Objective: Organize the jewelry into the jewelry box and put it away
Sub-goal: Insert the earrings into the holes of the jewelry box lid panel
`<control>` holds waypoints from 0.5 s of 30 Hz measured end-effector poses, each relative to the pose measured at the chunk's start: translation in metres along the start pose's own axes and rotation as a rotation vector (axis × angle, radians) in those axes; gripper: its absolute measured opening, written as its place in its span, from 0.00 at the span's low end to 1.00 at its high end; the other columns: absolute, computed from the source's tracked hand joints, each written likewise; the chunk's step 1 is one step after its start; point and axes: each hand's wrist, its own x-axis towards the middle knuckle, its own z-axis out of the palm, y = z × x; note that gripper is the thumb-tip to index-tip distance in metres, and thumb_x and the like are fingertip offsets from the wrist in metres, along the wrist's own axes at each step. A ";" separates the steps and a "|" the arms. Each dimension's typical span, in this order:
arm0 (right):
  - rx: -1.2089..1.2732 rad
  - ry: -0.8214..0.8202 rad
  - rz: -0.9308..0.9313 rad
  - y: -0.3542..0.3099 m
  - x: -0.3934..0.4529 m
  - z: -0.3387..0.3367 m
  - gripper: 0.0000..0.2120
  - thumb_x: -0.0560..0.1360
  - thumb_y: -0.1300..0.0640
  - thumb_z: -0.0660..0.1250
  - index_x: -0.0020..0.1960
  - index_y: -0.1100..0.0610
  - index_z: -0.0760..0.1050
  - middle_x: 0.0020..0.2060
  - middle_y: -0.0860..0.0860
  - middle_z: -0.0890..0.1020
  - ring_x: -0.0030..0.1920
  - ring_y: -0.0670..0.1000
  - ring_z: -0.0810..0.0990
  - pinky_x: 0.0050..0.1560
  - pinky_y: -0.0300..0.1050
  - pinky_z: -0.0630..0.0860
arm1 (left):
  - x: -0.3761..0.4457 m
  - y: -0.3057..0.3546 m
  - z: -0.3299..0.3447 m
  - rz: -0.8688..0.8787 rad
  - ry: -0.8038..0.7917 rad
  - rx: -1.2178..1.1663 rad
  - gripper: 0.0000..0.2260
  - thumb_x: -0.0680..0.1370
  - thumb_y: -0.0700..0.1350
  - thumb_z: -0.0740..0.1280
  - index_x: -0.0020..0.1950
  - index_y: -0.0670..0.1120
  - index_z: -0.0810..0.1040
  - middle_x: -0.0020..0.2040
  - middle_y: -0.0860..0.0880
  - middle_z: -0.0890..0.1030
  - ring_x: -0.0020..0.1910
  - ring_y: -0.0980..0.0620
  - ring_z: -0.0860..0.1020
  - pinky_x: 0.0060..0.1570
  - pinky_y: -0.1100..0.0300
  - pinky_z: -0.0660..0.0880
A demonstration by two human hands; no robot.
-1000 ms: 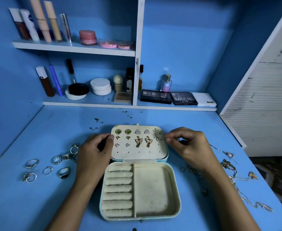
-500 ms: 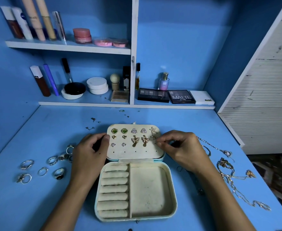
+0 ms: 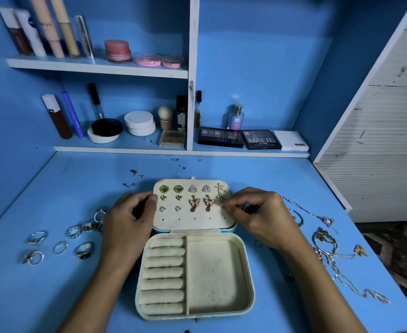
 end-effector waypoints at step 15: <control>-0.043 0.040 0.010 0.004 0.000 0.003 0.07 0.72 0.61 0.76 0.45 0.49 0.86 0.40 0.42 0.85 0.37 0.45 0.79 0.39 0.34 0.73 | -0.001 0.002 -0.001 -0.012 -0.003 -0.020 0.05 0.78 0.46 0.68 0.51 0.51 0.84 0.48 0.60 0.82 0.50 0.63 0.79 0.49 0.69 0.71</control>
